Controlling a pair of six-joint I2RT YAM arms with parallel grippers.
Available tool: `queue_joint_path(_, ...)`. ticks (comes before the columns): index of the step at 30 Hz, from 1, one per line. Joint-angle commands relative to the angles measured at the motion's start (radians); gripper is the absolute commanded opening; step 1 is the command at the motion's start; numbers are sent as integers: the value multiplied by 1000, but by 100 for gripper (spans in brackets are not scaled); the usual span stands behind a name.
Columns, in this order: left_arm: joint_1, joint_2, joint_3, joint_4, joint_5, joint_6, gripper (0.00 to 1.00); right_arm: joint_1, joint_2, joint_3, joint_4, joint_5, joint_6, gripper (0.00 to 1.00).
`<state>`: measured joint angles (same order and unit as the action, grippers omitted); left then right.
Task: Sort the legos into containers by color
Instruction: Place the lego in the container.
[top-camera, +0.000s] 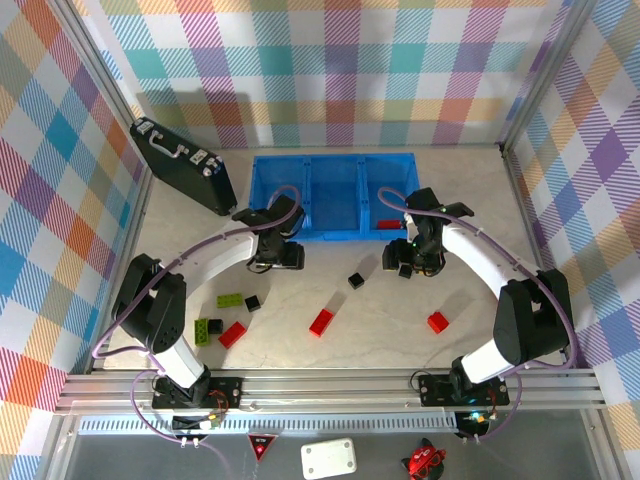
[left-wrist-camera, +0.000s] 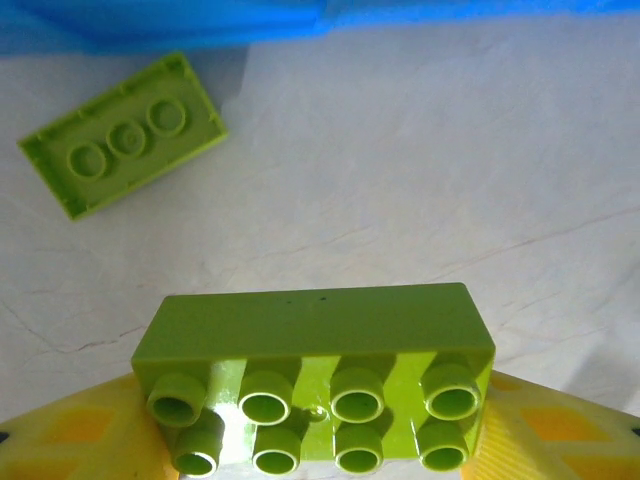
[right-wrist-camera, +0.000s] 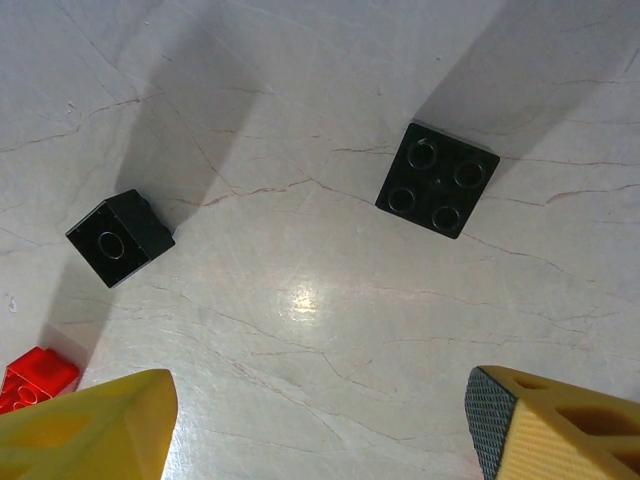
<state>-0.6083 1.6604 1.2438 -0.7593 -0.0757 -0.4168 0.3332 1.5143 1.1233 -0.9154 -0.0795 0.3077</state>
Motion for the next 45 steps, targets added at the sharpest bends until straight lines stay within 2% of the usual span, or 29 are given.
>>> queue_joint_path(1, -42, 20, 75, -34, -66, -110, 53, 2, -19, -16, -5, 13, 16, 77)
queue_joint_path(7, -101, 122, 250, -111, -138, -180, 52, 2, -27, -34, -2, 21, 16, 77)
queue_joint_path(17, -145, 274, 475, -95, -170, -196, 52, 3, -71, -93, 20, 7, 58, 77)
queue_joint_path(27, -149, 468, 708, -98, -202, -153, 52, 2, -148, -137, -13, 58, 102, 77)
queue_joint_path(34, -142, 625, 907, -188, -238, -142, 52, 2, -192, -149, -39, 50, 112, 77)
queue_joint_path(39, -130, 696, 977, -228, -239, -142, 52, 3, -219, -162, -53, 56, 113, 77)
queue_joint_path(45, -105, 743, 980, -243, -212, -142, 52, 2, -230, -177, -51, 50, 112, 77)
